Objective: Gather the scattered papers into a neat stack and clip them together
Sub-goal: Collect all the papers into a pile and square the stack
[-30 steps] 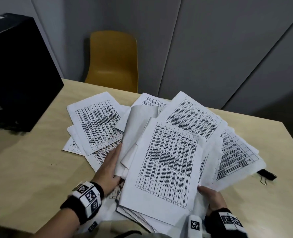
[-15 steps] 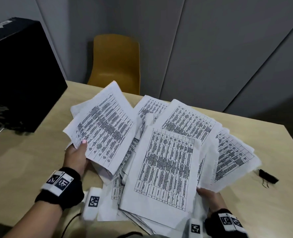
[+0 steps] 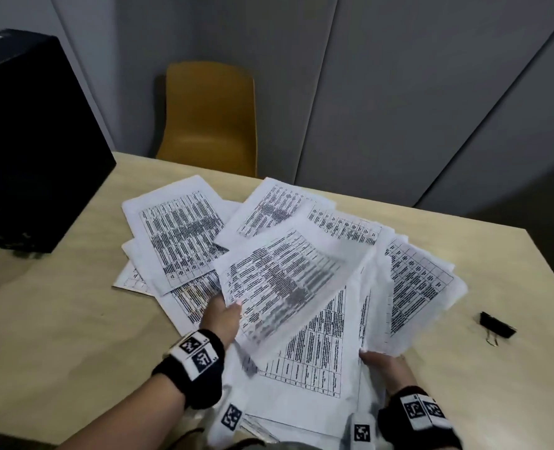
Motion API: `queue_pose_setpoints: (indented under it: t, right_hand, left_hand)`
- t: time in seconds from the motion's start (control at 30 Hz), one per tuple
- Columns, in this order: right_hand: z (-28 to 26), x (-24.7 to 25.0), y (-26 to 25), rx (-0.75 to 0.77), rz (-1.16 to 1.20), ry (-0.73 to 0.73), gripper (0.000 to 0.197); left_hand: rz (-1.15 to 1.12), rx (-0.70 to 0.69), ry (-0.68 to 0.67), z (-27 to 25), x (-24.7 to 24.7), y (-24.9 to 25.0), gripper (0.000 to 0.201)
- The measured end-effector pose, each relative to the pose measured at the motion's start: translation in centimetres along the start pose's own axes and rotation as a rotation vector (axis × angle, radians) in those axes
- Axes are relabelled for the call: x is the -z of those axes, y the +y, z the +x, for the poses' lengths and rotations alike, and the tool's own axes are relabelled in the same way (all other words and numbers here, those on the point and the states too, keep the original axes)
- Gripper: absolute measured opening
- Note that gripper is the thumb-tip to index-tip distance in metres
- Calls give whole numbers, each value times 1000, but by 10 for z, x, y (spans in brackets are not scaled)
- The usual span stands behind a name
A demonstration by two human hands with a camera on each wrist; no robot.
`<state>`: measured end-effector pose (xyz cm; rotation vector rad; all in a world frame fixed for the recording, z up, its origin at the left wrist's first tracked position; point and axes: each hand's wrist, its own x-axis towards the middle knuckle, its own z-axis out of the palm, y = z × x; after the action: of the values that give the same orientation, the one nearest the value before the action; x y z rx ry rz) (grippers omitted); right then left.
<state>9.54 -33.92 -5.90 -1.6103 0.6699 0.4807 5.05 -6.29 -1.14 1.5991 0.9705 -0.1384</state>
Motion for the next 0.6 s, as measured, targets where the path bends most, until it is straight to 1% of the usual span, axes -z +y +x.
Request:
queue_pose_setpoints:
  t: [0.07, 0.1, 0.17, 0.2, 0.27, 0.3, 0.37, 0.4, 0.47, 0.5, 0.53, 0.6]
  right_hand:
    - [0, 0, 0, -5, -11, 27, 45]
    - [-1, -1, 0, -1, -16, 44, 46]
    - [1, -2, 3, 3, 15, 37, 53]
    - [-1, -3, 1, -23, 34, 5, 62]
    - [-2, -4, -2, -60, 102, -40, 83]
    - [-1, -5, -3, -40, 107, -50, 84]
    - [-2, -6, -8, 44, 35, -63, 75]
    - [-5, -8, -10, 77, 1, -39, 70]
    - [-7, -13, -10, 120, -21, 19, 50]
    - [-6, -14, -8, 117, -22, 49, 43]
    - [-6, -14, -8, 114, -33, 64, 39]
    - [-3, -11, -5, 85, -31, 68, 40]
  left_hand:
    - [121, 4, -4, 0, -7, -3, 38]
    - [157, -14, -17, -1, -10, -4, 34]
    - [277, -78, -39, -6, -13, -4, 19]
    - [327, -119, -50, -9, -15, -4, 23]
    - [408, -152, -101, -14, -20, -5, 40]
    - [477, -164, -125, -18, -21, -4, 45]
    - [604, -171, -144, -21, -23, -6, 54]
    - [638, -155, -174, -21, -24, -6, 58]
    - [708, -144, -224, -24, -21, -4, 62]
    - [723, -148, -266, -24, -18, -5, 60]
    - [725, -162, -341, -24, -13, -4, 58]
    - [736, -191, -492, -18, 3, -1, 57]
